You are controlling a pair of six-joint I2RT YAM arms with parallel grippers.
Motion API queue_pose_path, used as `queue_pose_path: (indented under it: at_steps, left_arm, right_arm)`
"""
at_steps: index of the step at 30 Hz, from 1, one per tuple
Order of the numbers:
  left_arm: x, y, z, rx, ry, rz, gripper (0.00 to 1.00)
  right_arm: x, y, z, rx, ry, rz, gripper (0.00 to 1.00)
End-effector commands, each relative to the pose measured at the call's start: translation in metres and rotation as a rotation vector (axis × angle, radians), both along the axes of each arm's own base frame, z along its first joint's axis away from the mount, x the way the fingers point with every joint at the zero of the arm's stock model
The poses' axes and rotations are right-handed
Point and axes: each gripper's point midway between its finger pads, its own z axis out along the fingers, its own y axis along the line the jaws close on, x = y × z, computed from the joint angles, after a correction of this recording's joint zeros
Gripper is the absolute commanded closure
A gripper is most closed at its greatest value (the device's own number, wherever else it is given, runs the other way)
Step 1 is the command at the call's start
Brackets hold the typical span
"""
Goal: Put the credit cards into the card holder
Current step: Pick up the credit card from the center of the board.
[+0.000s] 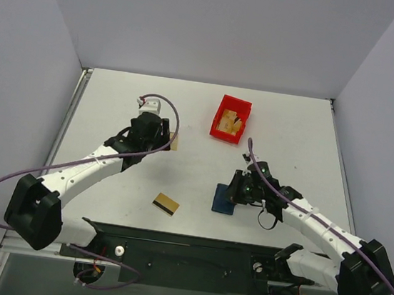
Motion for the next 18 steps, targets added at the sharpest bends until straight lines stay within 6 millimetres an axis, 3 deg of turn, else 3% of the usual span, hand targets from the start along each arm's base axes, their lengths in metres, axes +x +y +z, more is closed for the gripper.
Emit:
queue_pose_path:
  at_steps: [1,4,11,18]
  left_arm:
    - [-0.026,0.011,-0.004,0.008,0.027,-0.010,0.28]
    - [-0.041,0.018,-0.013,-0.016,0.041,0.003,0.43]
    - [-0.073,0.026,-0.047,-0.060,0.120,0.011,1.00]
    - [-0.108,0.016,-0.077,-0.085,0.192,-0.017,1.00]
  right_arm:
    - [0.014,0.020,0.020,-0.005,-0.076,0.072,0.91]
    - [0.019,0.033,0.016,-0.014,-0.079,0.094,0.88]
    - [0.015,0.068,-0.001,-0.078,-0.050,0.180,0.85]
    - [0.011,0.109,-0.017,-0.048,-0.045,0.268,0.84]
